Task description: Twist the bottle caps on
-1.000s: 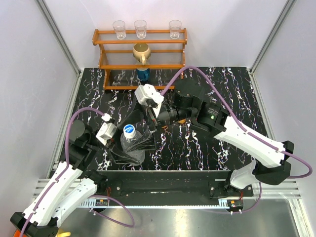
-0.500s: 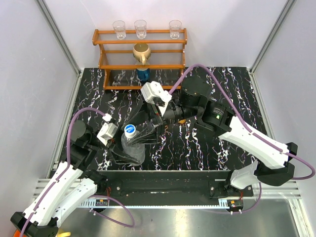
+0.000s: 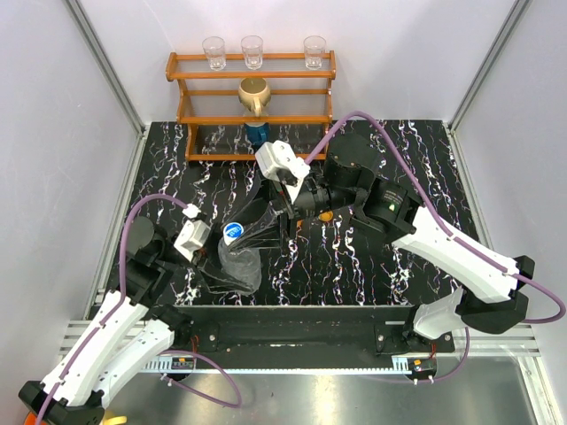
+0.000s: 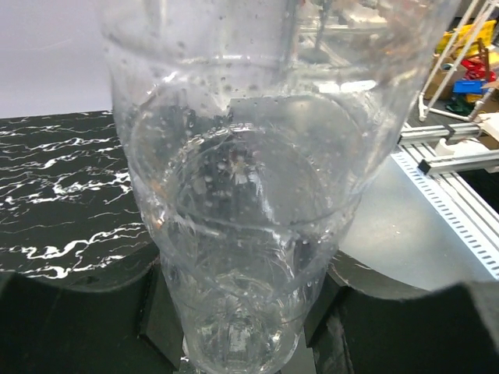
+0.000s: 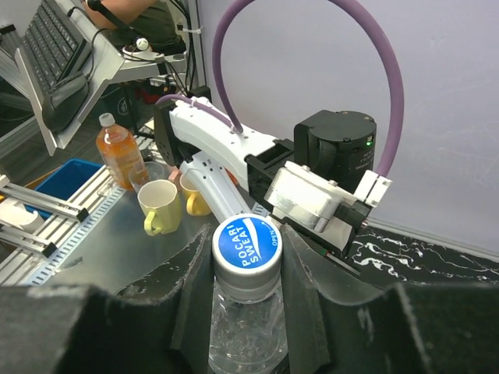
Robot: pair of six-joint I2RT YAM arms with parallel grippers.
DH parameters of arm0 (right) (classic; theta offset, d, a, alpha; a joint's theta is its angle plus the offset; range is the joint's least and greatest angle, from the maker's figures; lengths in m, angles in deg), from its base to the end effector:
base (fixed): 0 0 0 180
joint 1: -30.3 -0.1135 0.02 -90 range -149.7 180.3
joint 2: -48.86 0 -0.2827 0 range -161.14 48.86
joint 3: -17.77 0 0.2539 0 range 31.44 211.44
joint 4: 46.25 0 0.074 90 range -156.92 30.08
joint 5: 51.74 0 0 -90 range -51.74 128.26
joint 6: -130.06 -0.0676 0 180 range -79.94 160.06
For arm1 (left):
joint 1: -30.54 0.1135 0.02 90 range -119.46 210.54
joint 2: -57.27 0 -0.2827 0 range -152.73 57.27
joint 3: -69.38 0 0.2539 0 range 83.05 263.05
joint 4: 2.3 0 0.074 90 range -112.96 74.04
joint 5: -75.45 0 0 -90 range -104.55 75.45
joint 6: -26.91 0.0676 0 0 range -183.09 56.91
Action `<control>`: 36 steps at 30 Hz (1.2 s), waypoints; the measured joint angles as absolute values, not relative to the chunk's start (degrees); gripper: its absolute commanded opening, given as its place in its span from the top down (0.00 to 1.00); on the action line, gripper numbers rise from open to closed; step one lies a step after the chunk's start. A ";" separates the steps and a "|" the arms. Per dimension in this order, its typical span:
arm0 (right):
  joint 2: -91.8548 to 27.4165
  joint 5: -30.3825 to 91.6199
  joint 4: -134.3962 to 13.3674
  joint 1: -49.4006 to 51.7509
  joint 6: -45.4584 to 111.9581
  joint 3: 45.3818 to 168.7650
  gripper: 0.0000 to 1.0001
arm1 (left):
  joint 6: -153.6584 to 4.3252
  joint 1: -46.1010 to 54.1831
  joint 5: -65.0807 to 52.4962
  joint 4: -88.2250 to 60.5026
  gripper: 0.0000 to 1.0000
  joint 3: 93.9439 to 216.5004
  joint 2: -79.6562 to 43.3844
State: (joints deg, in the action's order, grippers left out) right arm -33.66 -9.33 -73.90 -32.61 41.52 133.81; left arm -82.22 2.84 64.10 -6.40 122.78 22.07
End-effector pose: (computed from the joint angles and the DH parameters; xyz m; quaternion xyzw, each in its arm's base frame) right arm 0.0985 0.3021 0.5462 -0.5800 0.3593 0.5794 0.4458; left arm 0.0709 -0.1121 0.3770 0.5339 0.4371 -0.6000 0.4049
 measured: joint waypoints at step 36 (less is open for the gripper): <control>-41.90 43.14 -77.42 -35.61 35.86 139.84 0.08 | -65.76 5.11 12.06 -23.43 0.58 123.11 25.04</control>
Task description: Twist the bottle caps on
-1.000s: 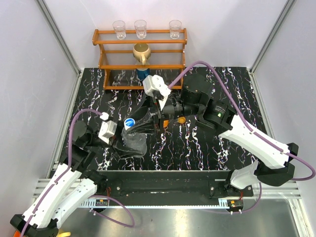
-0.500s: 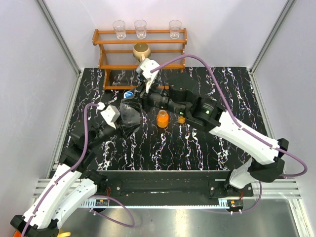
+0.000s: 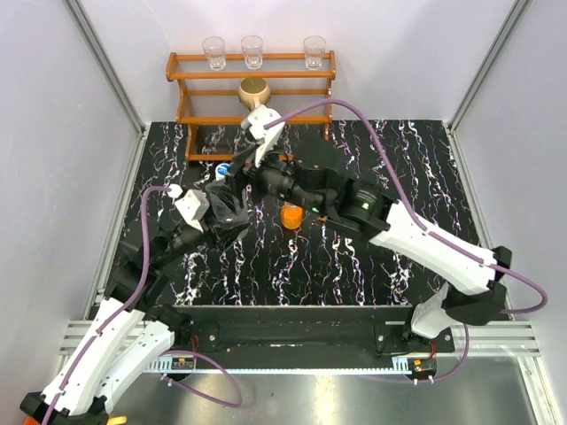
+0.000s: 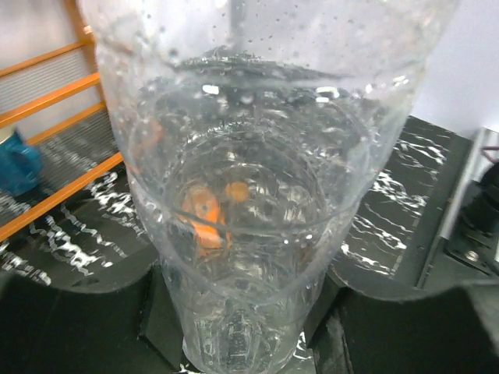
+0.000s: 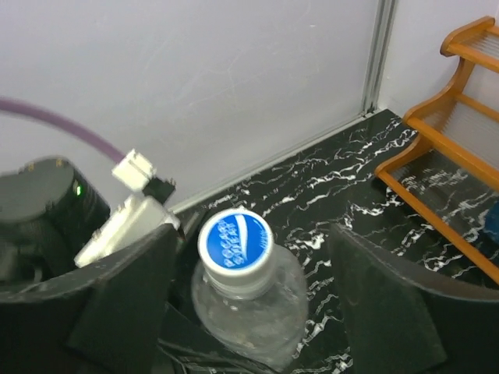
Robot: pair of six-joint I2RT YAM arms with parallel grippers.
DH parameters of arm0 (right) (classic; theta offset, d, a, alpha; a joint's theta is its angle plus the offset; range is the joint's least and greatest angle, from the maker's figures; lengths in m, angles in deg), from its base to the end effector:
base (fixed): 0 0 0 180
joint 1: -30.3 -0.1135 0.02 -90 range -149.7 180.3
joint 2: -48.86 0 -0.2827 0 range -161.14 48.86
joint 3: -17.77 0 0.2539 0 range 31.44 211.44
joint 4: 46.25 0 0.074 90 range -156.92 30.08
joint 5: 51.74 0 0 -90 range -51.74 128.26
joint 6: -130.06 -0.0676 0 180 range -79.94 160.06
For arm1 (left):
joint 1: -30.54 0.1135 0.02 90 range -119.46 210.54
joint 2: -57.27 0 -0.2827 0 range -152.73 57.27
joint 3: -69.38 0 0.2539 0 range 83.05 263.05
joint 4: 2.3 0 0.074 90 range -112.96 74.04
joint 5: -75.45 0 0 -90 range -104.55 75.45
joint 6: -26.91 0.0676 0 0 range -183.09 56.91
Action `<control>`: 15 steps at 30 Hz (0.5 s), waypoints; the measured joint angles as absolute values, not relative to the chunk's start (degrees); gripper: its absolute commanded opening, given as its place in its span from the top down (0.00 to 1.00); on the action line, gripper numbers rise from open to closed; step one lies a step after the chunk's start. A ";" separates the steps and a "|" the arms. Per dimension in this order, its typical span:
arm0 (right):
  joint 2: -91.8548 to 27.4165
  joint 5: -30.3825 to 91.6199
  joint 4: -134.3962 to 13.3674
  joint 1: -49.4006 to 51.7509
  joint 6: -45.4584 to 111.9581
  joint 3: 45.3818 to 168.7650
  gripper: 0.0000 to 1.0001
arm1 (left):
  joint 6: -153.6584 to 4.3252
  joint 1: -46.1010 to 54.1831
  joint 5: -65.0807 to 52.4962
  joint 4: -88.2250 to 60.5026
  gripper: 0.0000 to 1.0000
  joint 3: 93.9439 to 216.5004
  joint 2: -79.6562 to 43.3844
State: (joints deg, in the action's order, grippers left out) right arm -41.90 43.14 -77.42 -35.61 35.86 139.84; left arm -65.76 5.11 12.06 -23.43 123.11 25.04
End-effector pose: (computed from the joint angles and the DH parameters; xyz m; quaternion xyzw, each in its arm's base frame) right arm 0.1612 0.3464 0.5285 -0.3360 0.6212 0.3816 0.5963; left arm 0.1238 -0.0924 0.3582 0.2954 0.6402 -0.3249 0.6303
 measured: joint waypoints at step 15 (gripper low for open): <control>-24.09 2.21 -80.83 -30.67 42.28 135.21 0.07 | -83.32 4.96 56.47 -3.06 0.52 119.22 24.39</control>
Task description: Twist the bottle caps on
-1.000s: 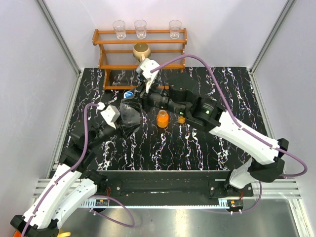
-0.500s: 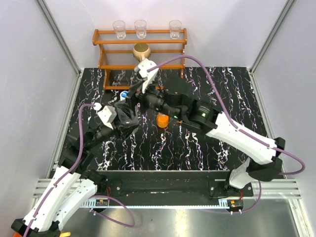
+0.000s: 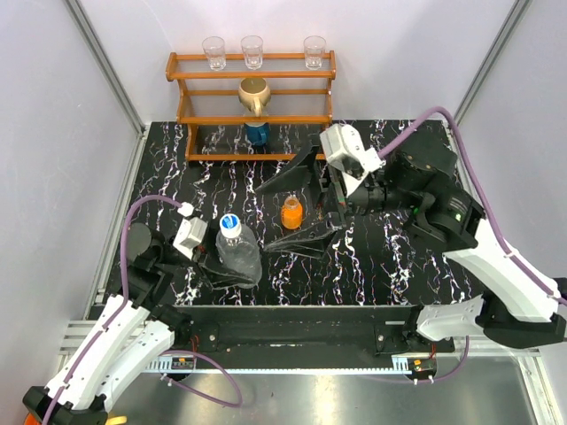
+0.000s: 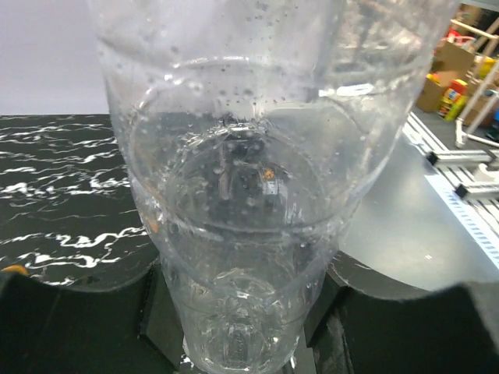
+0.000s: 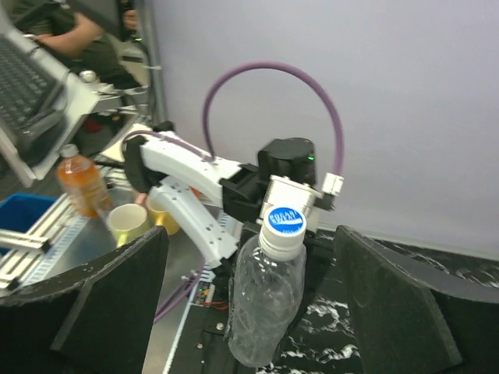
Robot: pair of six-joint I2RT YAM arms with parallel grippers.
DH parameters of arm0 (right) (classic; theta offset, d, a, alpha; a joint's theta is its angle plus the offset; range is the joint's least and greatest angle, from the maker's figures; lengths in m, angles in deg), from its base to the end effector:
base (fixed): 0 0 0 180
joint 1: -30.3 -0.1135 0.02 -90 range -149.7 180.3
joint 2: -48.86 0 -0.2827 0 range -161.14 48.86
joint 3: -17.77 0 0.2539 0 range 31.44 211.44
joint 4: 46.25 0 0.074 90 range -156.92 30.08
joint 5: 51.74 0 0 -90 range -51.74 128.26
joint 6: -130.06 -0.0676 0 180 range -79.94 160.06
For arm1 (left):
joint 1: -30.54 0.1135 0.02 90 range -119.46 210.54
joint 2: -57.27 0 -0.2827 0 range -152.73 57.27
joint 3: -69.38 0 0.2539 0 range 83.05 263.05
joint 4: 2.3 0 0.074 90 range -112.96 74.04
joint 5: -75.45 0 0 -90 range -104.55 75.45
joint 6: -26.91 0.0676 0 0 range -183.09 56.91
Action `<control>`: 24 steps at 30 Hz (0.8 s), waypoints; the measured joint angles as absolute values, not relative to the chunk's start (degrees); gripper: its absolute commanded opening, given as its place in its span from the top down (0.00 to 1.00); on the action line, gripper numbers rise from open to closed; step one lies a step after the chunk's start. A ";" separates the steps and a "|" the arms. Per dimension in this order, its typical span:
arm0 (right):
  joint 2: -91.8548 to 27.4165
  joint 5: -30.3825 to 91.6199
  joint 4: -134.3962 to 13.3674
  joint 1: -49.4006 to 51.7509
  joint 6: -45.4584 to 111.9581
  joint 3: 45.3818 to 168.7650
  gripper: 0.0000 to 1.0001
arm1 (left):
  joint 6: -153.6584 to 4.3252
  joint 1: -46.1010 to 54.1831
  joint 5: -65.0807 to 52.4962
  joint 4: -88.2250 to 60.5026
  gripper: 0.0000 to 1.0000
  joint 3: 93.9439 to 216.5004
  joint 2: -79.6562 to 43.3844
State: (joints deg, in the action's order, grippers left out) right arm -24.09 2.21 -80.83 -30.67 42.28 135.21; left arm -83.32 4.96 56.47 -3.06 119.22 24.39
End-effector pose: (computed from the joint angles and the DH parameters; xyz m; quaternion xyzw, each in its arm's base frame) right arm 0.0841 0.2335 0.5838 -0.5223 0.3970 0.5306 0.5367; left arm 0.0785 -0.1084 0.3678 0.4868 0.4665 -0.5746 0.4639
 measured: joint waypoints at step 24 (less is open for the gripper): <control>-37.75 -17.16 -74.71 -30.49 39.22 138.02 0.39 | -84.32 4.24 65.17 -3.91 0.52 119.67 23.08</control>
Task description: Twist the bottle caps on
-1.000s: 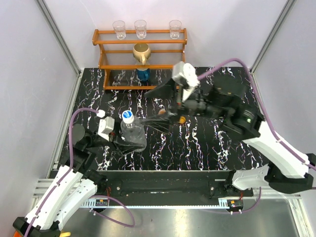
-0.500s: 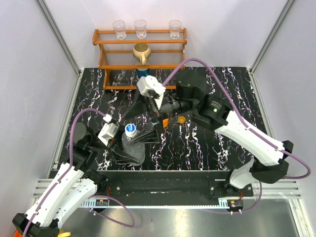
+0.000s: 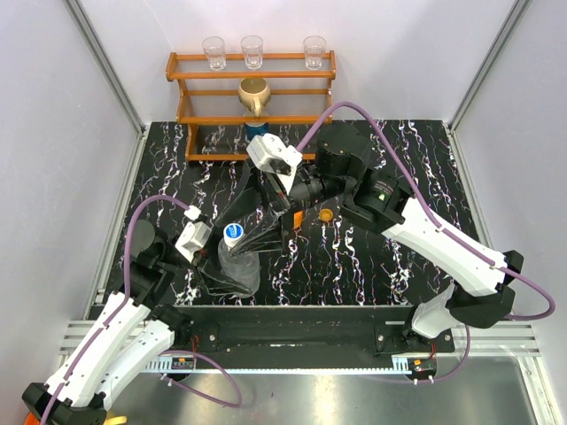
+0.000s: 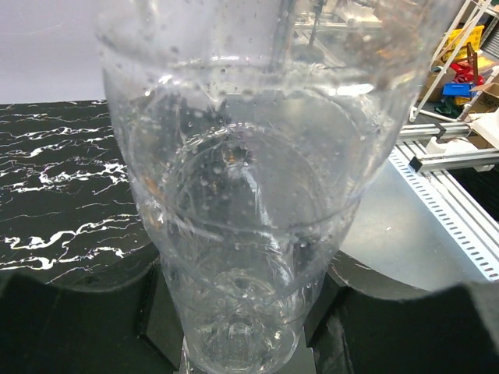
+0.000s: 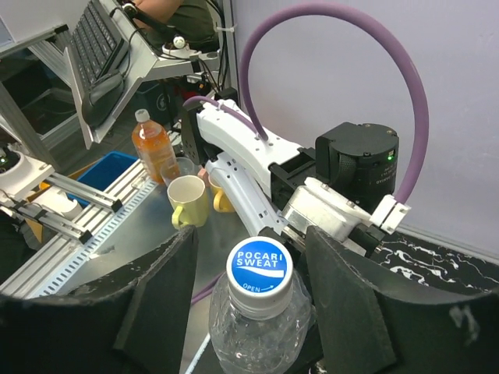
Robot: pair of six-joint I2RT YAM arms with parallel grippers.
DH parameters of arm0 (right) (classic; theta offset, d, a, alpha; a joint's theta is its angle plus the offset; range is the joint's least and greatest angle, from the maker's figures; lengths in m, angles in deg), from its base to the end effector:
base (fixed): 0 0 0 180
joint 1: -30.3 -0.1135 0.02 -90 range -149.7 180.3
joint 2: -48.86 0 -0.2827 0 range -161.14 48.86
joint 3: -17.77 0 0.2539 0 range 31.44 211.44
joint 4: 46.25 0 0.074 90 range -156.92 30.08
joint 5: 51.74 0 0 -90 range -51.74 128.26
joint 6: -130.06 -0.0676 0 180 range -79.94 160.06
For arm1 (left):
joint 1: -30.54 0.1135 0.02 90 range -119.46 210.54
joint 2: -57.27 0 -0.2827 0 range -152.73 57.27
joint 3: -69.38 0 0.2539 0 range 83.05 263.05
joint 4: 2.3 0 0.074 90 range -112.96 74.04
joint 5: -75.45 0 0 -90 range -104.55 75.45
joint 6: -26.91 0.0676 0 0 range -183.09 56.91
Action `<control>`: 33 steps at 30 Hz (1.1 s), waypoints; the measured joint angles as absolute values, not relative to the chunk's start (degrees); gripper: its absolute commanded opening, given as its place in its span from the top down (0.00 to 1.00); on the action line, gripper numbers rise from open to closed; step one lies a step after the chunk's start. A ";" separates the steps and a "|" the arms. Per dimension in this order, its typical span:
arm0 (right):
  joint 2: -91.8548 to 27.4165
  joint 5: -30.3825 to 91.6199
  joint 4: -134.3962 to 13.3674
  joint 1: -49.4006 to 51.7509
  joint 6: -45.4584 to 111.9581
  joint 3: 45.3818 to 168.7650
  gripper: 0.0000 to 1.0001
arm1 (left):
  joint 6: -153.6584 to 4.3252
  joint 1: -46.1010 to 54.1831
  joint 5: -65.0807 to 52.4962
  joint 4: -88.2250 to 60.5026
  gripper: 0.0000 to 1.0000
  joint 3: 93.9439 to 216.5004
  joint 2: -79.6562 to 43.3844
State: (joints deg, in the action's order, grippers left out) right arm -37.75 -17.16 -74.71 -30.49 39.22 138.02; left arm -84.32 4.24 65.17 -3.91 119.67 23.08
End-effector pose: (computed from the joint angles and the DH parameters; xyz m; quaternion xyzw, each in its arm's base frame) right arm 0.1108 0.3122 0.5465 -0.5957 0.3457 0.6042 0.4007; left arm 0.0722 -0.1099 0.3643 0.5270 0.4471 -0.6037 0.3973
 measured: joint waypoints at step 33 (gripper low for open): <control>-37.07 9.77 -75.84 -27.98 37.21 136.80 1.00 | -72.71 6.12 34.59 -14.80 0.60 120.88 24.21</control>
